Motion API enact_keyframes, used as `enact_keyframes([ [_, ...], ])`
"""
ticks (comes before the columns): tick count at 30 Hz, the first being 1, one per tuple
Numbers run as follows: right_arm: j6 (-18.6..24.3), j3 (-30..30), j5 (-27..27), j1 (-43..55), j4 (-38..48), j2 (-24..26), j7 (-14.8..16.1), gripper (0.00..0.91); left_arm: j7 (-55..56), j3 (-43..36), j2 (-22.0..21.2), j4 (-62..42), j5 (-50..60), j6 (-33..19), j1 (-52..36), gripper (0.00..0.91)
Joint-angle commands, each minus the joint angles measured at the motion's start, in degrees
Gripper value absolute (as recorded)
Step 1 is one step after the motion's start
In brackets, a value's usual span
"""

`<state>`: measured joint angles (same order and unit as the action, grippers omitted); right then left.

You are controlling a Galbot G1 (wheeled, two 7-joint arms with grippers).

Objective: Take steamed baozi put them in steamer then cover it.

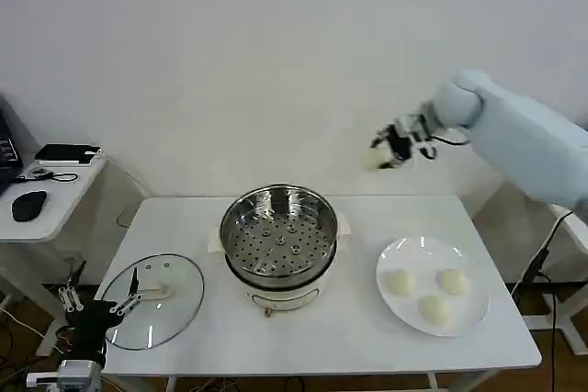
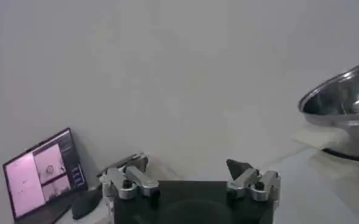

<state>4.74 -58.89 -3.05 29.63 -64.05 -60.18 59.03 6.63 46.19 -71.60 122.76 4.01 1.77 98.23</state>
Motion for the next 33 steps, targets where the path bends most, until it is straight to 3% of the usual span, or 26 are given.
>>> enact_keyframes([
  [1,1.27,-5.68,-3.40,4.35,-1.59,-10.32,0.20,0.584,0.04,0.10,0.03,-0.07,0.01,0.05,-0.04,0.907],
  [4,3.44,-7.52,-2.18,3.27,-2.04,-12.28,0.56,0.584,0.06,0.39,-0.08,0.13,0.04,0.04,-0.07,0.907],
  [8,7.98,-8.66,3.73,1.18,-0.64,-14.80,0.44,0.584,0.10,0.62,-0.16,0.16,0.07,-0.03,0.26,0.907],
  [16,17.49,-8.21,13.36,-4.18,8.87,-18.73,-1.98,0.584,0.18,0.79,-0.77,0.09,0.14,-0.29,0.33,0.907],
  [33,24.96,-4.62,22.18,-10.27,18.85,-23.56,-6.54,0.584,0.29,0.91,-0.97,0.14,0.32,-0.65,0.43,0.907],
])
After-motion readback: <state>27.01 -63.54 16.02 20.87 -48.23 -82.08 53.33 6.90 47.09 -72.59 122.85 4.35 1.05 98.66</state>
